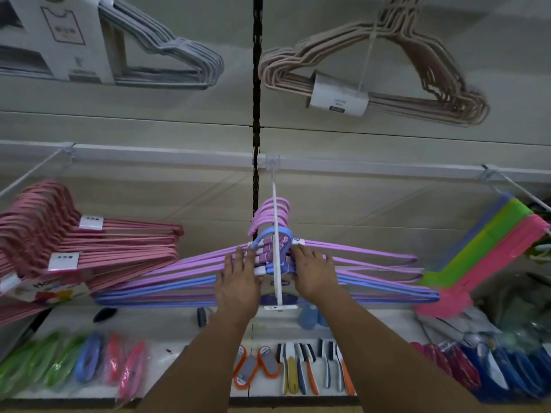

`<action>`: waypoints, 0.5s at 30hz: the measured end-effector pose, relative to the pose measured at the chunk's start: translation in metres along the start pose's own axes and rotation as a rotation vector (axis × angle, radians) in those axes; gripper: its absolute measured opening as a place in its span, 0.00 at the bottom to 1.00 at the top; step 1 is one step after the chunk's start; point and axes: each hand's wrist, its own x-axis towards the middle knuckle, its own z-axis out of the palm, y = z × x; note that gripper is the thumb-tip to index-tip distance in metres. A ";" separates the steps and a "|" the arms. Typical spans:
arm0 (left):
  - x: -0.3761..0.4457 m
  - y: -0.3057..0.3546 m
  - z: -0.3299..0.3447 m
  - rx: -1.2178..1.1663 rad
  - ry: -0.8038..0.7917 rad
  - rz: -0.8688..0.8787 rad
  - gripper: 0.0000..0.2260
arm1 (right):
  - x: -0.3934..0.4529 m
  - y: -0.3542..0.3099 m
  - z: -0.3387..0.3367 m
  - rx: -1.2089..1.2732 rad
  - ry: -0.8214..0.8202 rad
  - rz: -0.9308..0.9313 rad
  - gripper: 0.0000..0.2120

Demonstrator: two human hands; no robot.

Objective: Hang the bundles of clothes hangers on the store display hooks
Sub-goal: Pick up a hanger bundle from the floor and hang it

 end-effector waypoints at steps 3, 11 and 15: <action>-0.010 -0.001 -0.001 -0.059 -0.011 0.008 0.28 | -0.015 0.001 -0.006 0.041 -0.013 0.047 0.30; -0.052 0.021 -0.004 -0.278 -0.010 -0.048 0.24 | -0.084 0.034 -0.016 0.393 0.037 0.269 0.29; -0.091 0.049 0.001 -0.186 -0.012 0.021 0.24 | -0.137 0.070 -0.025 0.468 0.068 0.392 0.28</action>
